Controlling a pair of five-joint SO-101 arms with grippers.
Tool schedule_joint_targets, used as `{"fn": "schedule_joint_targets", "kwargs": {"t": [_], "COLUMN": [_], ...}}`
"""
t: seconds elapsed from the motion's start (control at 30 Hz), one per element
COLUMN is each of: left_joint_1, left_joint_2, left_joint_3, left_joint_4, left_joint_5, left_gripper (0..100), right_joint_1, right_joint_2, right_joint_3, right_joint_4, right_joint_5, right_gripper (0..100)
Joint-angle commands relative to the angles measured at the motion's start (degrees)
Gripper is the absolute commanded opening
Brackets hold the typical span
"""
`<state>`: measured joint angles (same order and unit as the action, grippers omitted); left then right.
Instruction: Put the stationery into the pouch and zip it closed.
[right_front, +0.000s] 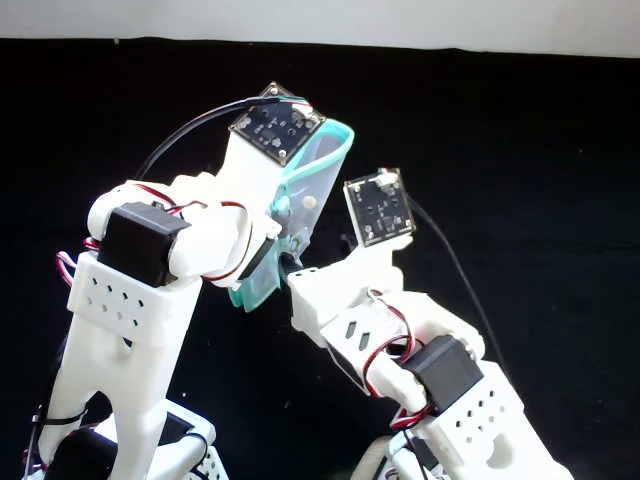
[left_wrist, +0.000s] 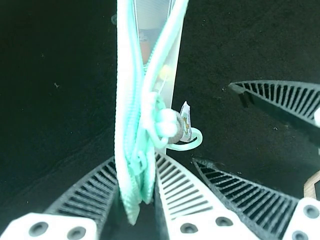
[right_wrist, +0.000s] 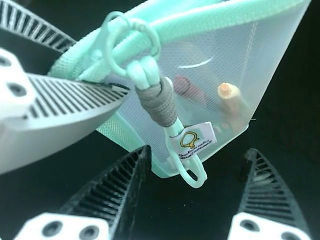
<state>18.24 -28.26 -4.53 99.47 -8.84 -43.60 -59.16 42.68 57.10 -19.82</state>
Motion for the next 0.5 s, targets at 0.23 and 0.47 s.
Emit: {"fn": "schedule_joint_targets", "kwargs": {"t": [0.23,0.47], "left_joint_1": [-0.48,-0.48], "left_joint_2": [-1.89,-1.89], "left_joint_3": [-0.31,-0.22], "left_joint_4": [-1.14,-1.14], "left_joint_5": [-0.35,-0.35], "left_gripper": [1,1], "right_joint_1": [-2.51,-2.42], "right_joint_2": [-1.10,-0.92], "right_joint_3": [6.20,10.42], "right_joint_4": [-15.78,-24.40], "right_joint_5": [-0.70,-0.62], "right_gripper": [28.6,28.6]}}
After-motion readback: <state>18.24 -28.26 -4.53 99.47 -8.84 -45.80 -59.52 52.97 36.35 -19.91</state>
